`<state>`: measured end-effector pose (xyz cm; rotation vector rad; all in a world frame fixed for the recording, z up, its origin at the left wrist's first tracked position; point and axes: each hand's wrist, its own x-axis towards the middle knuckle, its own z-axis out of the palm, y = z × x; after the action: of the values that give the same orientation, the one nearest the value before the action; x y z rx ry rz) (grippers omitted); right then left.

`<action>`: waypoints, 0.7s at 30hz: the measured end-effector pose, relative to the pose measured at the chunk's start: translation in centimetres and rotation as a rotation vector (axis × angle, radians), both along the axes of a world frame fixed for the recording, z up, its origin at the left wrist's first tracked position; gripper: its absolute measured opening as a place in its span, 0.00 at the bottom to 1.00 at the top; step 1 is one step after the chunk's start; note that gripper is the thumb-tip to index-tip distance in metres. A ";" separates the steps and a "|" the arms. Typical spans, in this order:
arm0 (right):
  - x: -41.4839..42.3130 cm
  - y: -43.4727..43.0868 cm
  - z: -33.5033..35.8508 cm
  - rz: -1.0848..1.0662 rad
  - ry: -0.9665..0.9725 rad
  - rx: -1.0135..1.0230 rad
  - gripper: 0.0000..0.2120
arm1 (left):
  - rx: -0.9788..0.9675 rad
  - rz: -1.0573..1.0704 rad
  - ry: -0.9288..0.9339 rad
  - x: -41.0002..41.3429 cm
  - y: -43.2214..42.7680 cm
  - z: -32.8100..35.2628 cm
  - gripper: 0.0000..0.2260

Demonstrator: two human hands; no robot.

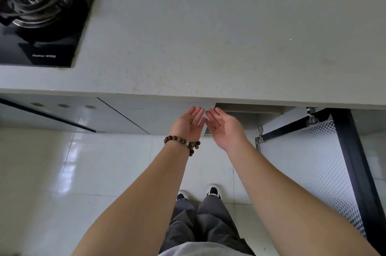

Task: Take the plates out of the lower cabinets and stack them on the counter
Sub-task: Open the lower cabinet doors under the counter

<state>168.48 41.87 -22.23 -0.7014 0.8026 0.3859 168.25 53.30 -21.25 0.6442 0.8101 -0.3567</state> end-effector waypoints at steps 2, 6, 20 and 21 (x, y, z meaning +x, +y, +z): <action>1.0 0.1 -0.6 -0.014 -0.015 0.030 0.23 | -0.041 0.066 -0.019 0.9 -0.6 -0.7 0.20; 2.6 0.1 -1.1 -0.026 -0.059 0.053 0.23 | -0.056 0.142 -0.043 2.2 -1.5 -1.7 0.21; 1.8 -1.0 -1.4 0.011 0.016 -0.093 0.16 | -0.035 0.127 -0.043 0.4 -2.2 -1.6 0.17; 1.5 -1.0 -1.2 0.036 0.027 -0.161 0.16 | -0.017 0.115 -0.038 -0.1 -2.1 -1.4 0.17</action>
<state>170.00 40.87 -23.47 -0.8635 0.8537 0.3668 168.12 51.17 -22.69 0.5844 0.8029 -0.2456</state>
